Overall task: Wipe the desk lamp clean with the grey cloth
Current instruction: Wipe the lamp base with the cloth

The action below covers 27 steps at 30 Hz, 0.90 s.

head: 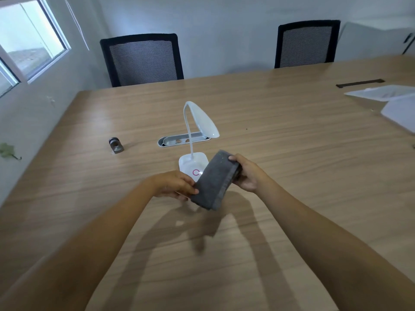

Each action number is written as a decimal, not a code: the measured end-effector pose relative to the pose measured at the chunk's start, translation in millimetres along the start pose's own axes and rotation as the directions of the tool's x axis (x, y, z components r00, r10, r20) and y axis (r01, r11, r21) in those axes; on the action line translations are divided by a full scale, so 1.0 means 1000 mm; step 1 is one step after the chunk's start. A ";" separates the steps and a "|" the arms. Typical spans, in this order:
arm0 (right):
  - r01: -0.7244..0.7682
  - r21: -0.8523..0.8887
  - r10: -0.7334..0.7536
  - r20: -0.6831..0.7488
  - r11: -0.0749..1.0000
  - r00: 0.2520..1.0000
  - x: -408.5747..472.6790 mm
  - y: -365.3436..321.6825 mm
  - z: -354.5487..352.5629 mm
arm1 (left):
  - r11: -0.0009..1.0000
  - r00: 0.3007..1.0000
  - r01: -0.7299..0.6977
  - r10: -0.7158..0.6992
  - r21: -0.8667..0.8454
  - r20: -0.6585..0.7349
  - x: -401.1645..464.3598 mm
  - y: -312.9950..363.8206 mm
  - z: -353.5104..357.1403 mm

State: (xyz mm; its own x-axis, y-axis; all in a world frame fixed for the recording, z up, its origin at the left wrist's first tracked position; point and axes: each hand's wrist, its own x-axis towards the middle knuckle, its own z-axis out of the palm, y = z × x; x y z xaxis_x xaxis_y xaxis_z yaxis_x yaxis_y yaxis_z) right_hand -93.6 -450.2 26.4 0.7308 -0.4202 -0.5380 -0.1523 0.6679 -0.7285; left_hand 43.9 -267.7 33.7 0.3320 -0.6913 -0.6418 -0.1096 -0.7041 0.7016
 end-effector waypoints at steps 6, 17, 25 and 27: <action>-0.084 0.147 0.067 0.116 0.986 0.991 -0.004 0.016 -0.002 | 0.990 0.999 -0.024 0.028 -0.136 0.025 0.014 0.002 0.006; -0.087 -0.371 0.029 -0.159 0.924 0.987 0.018 0.001 0.017 | 0.941 0.930 0.016 0.110 0.338 -0.350 0.033 -0.014 -0.022; 0.081 -0.992 -0.368 0.042 0.093 0.929 0.046 -0.013 0.048 | 0.859 0.829 0.086 0.219 0.504 -0.515 0.067 -0.037 -0.011; 0.093 -0.995 -0.415 0.099 -0.035 0.905 0.055 -0.011 0.056 | 0.846 0.821 0.092 0.234 0.524 -0.521 0.071 -0.040 -0.011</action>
State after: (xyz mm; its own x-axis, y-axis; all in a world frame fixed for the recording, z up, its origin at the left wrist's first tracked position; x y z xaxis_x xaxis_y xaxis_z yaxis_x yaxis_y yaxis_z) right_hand -14.5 -446.0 28.6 0.7901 -0.5962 -0.1426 -0.5889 -0.6735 -0.4468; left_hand 81.9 -287.2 -36.7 0.7351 -0.6473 -0.2017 -0.5536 -0.7448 0.3725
